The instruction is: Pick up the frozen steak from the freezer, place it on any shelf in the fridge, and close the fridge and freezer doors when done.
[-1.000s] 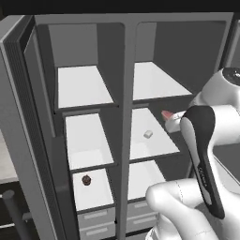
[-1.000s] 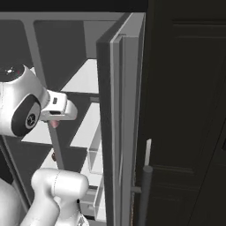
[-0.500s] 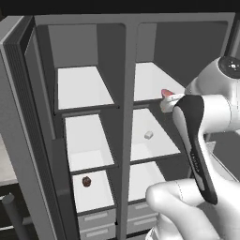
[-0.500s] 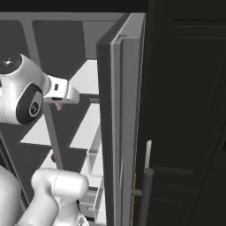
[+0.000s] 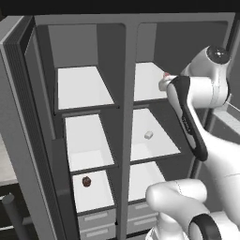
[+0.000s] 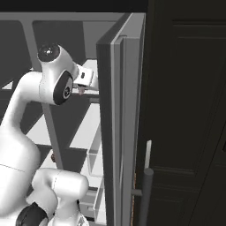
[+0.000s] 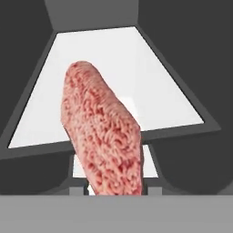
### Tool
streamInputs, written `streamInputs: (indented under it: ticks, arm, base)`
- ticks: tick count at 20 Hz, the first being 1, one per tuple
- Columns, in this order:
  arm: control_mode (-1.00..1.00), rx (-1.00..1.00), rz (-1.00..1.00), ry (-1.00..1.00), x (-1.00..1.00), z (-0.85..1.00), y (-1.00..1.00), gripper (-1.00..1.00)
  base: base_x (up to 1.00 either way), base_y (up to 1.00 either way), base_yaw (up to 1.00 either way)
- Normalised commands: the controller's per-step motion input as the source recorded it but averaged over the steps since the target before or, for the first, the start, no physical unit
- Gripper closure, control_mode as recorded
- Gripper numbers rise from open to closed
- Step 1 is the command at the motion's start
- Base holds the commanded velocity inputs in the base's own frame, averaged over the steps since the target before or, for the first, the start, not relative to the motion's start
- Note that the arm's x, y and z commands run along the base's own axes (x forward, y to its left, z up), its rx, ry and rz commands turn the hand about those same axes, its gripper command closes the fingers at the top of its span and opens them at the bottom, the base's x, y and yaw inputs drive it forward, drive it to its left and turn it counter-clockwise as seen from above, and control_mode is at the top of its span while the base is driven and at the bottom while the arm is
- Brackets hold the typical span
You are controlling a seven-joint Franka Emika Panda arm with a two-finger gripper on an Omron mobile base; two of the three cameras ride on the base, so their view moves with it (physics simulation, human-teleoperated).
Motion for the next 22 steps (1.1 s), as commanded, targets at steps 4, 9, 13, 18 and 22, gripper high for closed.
streamInputs:
  ticks: [4, 9, 13, 18, 22]
  arm:
    - [-1.0, 0.01, 0.0, 0.02, 1.0, -0.13, -0.21, 1.0]
    - [-1.0, 0.0, -0.01, 0.0, 1.0, -0.4, 0.01, 1.0]
    - [-1.0, 0.0, 0.0, -0.03, 0.97, -0.44, 0.06, -1.0]
    - [-1.0, 0.0, 0.0, 0.01, 0.26, 0.05, 0.01, -1.0]
    - [-1.0, 0.0, 0.0, 0.0, -0.21, 0.43, 0.28, -1.0]
  base:
    - [0.0, 0.0, 0.0]
    - [0.0, 0.0, 0.0]
    - [0.0, 0.0, 0.0]
    - [0.0, 0.0, 0.0]
    - [0.0, 0.0, 0.0]
